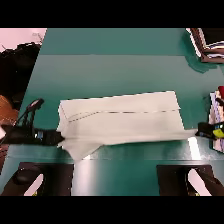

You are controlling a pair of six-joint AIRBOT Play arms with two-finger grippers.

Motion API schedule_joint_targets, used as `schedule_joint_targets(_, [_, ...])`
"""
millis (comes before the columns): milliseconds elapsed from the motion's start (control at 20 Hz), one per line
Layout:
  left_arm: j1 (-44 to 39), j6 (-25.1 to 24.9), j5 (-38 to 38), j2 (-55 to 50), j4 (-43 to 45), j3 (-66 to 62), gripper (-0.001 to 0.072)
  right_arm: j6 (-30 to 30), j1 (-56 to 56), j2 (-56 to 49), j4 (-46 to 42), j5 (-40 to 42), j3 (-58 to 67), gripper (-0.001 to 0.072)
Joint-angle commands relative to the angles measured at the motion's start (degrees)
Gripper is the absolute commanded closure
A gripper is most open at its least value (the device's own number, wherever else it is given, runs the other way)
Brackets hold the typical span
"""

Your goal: Fold the shirts.

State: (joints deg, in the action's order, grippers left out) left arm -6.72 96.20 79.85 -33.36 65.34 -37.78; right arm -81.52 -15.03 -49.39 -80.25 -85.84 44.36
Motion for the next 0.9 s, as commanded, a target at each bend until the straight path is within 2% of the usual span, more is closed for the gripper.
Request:
schedule_joint_targets(0, [0.0, -8.5, -12.0, -14.6, 0.9, -7.3, 0.0679, -0.1, 4.4, -10.1, 1.2, 4.6, 9.5, 0.0692])
schedule_joint_targets(100, [0.0, -10.1, -17.5, -23.8, 1.0, -11.9, 0.0679, -0.1, 7.6, -17.8, 1.3, 6.6, 16.3, 0.0692])
schedule_joint_targets(300, [0.0, -11.4, -22.1, -36.9, 2.0, -20.2, 0.0679, -0.1, 11.7, -31.5, 2.1, 7.4, 29.9, 0.0690])
schedule_joint_targets(450, [0.0, -11.3, -25.9, -40.1, 2.0, -23.5, 0.0677, 0.0, 11.0, -38.8, 9.7, 7.8, 37.1, 0.0690])
schedule_joint_targets(500, [0.0, -11.4, -27.0, -40.1, 2.0, -24.3, 0.0623, 1.0, 10.3, -40.8, 12.2, 7.5, 39.2, 0.0664])
schedule_joint_targets(550, [0.0, -11.3, -27.3, -40.0, 2.0, -25.3, 0.0326, 1.7, 9.3, -42.5, 14.7, 6.8, 41.1, 0.0419])
schedule_joint_targets(600, [0.0, -11.1, -26.6, -40.0, 2.0, -26.5, 0.0086, 2.1, 8.3, -43.7, 16.5, 5.7, 42.5, 0.0226])
schedule_joint_targets(650, [0.0, -11.1, -25.2, -40.0, 2.0, -27.9, 0.0105, 2.7, 7.1, -44.3, 17.5, 4.2, 43.3, 0.0197])
schedule_joint_targets(800, [0.0, -11.1, -19.7, -40.0, -0.3, -30.6, 0.0108, 6.7, 2.8, -43.9, 17.7, 0.8, 41.0, 0.0198])
schedule_joint_targets(850, [0.0, -11.1, -18.6, -40.1, -1.9, -30.6, 0.0154, 7.8, 0.9, -43.7, 17.7, 0.5, 38.6, 0.0198])
